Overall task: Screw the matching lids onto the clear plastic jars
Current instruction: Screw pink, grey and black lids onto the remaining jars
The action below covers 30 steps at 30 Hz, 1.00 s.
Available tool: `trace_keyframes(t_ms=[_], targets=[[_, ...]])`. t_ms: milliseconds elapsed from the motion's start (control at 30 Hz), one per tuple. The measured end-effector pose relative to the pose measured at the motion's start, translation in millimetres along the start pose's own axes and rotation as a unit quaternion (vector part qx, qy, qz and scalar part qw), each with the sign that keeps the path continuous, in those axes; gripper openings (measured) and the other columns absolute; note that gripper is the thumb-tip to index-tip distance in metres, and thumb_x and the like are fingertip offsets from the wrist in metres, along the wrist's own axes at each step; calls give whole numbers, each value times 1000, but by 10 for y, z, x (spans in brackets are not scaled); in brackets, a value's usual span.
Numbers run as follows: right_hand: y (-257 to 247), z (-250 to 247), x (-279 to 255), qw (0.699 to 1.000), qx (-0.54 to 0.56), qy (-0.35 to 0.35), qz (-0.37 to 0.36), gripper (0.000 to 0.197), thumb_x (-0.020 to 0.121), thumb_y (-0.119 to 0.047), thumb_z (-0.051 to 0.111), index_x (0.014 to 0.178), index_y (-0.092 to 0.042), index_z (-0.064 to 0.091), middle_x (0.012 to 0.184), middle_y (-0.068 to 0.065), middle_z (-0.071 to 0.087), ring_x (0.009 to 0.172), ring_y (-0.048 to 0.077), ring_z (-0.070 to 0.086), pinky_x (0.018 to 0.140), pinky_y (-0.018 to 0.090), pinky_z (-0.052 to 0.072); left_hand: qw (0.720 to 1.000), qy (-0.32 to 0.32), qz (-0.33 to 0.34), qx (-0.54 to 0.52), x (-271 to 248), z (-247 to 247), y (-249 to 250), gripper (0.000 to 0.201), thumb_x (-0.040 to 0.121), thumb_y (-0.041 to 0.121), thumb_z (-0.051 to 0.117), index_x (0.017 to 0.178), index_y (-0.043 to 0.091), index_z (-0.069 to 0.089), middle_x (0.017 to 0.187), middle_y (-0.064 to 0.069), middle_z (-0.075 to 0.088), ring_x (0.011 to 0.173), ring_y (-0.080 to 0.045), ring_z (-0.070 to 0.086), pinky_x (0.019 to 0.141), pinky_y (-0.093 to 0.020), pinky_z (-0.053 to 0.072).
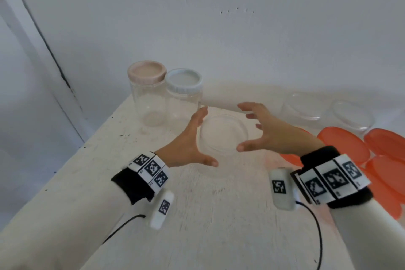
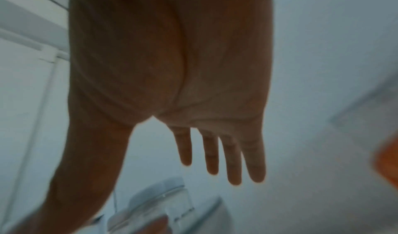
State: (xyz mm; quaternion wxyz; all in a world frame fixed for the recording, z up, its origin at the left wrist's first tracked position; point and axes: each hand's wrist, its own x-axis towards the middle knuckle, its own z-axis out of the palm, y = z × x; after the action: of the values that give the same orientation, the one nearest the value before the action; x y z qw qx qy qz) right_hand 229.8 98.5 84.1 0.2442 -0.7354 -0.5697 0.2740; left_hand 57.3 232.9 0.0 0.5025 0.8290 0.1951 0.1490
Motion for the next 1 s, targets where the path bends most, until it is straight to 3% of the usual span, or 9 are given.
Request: trace_keyframes(t_ms=[100, 200, 267, 400, 567, 733, 833, 900, 1000], targets=[[-243, -31, 104, 987, -144, -60, -25, 95, 70, -40, 78, 145, -26, 22, 146, -9, 24, 131, 12, 31, 105, 26, 30, 998, -16, -30, -59, 9, 92, -81, 139, 41, 50, 86, 146, 28, -2, 147, 10, 16, 138, -13, 21, 114, -41, 27], [-373, 61, 228, 960, -260, -103, -27, 95, 73, -46, 74, 147, -26, 17, 147, -5, 25, 131, 18, 32, 105, 32, 33, 997, -16, -29, -73, 47, 143, -121, 127, 37, 61, 84, 141, 28, 19, 142, 10, 32, 134, -10, 32, 110, -36, 33], [-416, 107, 282, 946, -307, -105, -28, 94, 73, -44, 74, 146, -30, 17, 143, -2, 31, 127, 21, 33, 100, 35, 37, 996, -10, -35, -82, 63, 155, -171, 120, 38, 59, 85, 140, 32, 27, 140, 11, 40, 131, -6, 36, 109, -36, 33], [-461, 104, 334, 937, -326, -128, -21, 96, 72, -37, 77, 146, -35, 16, 135, -3, 31, 121, 21, 32, 93, 34, 40, 995, 0, -34, -91, 70, 170, -226, 110, 45, 43, 86, 139, 30, 30, 138, 12, 43, 129, -2, 37, 110, -33, 31], [-491, 38, 365, 929, -319, -184, -41, 97, 69, -15, 77, 143, -42, 21, 139, -13, 24, 119, 16, 28, 95, 38, 42, 993, -7, -42, -110, 77, 146, -228, 101, 46, 38, 86, 135, 34, 36, 133, 15, 46, 127, -1, 39, 107, -30, 33], [-479, 29, 415, 932, -286, -219, -50, 97, 61, -7, 77, 137, -44, 28, 135, -19, 25, 115, 13, 30, 96, 45, 43, 993, -15, -36, -114, 63, 130, -197, 88, 49, 32, 86, 123, 47, 41, 126, 25, 48, 123, 5, 41, 99, -20, 36], [-477, 35, 443, 933, -299, -199, -36, 96, 61, -19, 82, 137, -44, 28, 132, -14, 28, 115, 17, 33, 96, 43, 42, 993, -6, -40, -111, 76, 140, -233, 96, 48, 33, 87, 130, 41, 38, 131, 17, 46, 126, -1, 39, 107, -31, 34], [-485, 74, 428, 929, -337, -154, -20, 91, 63, -39, 81, 137, -40, 29, 126, -8, 33, 109, 19, 40, 90, 38, 45, 993, -2, -50, -110, 81, 149, -251, 101, 49, 31, 89, 135, 34, 36, 134, 14, 46, 128, -5, 38, 110, -38, 32], [-481, 196, 377, 917, -392, -70, 25, 91, 64, -75, 60, 135, -24, 35, 120, -1, 40, 92, 19, 48, 78, 32, 44, 992, -7, -58, -114, 85, 158, -249, 104, 46, 38, 89, 135, 38, 34, 134, 15, 47, 128, -8, 41, 109, -41, 34]])
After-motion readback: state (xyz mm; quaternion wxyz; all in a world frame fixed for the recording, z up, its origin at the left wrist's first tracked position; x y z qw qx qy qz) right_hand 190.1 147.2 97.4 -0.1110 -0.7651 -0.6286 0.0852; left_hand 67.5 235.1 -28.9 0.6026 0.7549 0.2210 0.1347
